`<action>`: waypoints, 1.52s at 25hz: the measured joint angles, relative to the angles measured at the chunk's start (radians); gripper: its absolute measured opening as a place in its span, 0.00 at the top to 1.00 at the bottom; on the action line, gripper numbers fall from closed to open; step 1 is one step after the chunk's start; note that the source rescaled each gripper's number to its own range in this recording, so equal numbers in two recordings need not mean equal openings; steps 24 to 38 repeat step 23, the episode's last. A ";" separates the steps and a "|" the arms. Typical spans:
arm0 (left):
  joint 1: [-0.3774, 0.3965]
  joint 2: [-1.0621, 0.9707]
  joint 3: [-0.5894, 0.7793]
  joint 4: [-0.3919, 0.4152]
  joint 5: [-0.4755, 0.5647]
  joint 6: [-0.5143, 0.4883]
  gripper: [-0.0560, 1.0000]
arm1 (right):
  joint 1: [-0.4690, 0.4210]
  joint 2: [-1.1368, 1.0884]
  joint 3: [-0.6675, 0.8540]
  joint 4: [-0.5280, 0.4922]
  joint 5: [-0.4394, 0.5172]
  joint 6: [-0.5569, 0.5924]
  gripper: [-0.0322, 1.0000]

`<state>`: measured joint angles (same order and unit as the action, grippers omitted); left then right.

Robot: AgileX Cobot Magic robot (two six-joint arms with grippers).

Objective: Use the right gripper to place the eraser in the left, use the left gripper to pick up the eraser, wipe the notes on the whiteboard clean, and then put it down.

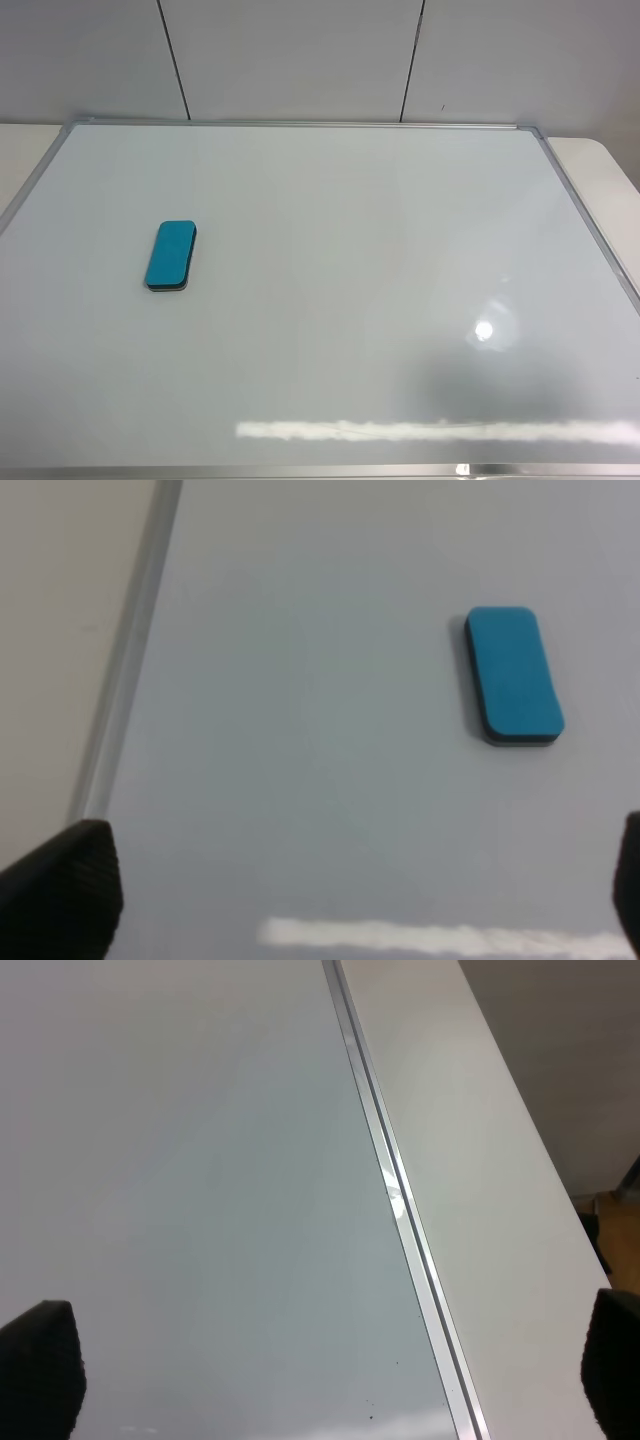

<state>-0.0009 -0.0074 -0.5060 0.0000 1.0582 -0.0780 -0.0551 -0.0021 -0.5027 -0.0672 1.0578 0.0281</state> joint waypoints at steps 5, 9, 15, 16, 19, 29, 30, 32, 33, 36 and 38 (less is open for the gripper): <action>0.000 0.000 0.000 0.000 -0.001 0.000 0.00 | 0.000 0.000 0.000 0.000 0.000 0.000 0.00; 0.000 0.000 0.000 0.000 -0.001 0.000 0.00 | 0.000 0.000 0.000 0.000 0.000 0.000 0.00; 0.000 0.000 0.000 0.000 -0.001 0.000 0.00 | 0.000 0.000 0.000 0.000 0.000 0.000 0.00; 0.000 0.000 0.000 0.000 -0.001 0.000 0.00 | 0.000 0.000 0.000 0.000 0.000 0.000 0.00; 0.000 0.000 0.000 0.000 -0.001 0.000 0.00 | 0.000 0.000 0.000 0.000 0.000 0.000 0.00; 0.000 0.000 0.000 0.000 -0.001 0.000 0.00 | 0.000 0.000 0.000 0.000 0.000 0.000 0.00; 0.000 0.000 0.000 0.000 -0.001 0.000 0.00 | 0.000 0.000 0.000 0.000 0.000 0.000 0.00; 0.000 0.000 0.000 0.000 -0.001 0.000 0.00 | 0.000 0.000 0.000 0.000 0.000 0.000 0.00; 0.000 0.000 0.000 0.000 -0.001 0.000 0.00 | 0.000 0.000 0.000 0.000 0.000 0.000 0.00; 0.000 0.000 0.000 0.000 -0.001 0.000 0.00 | 0.000 0.000 0.000 0.000 0.000 0.000 0.00; 0.000 0.000 0.000 0.000 -0.001 0.000 0.00 | 0.000 0.000 0.000 0.000 0.000 0.000 0.00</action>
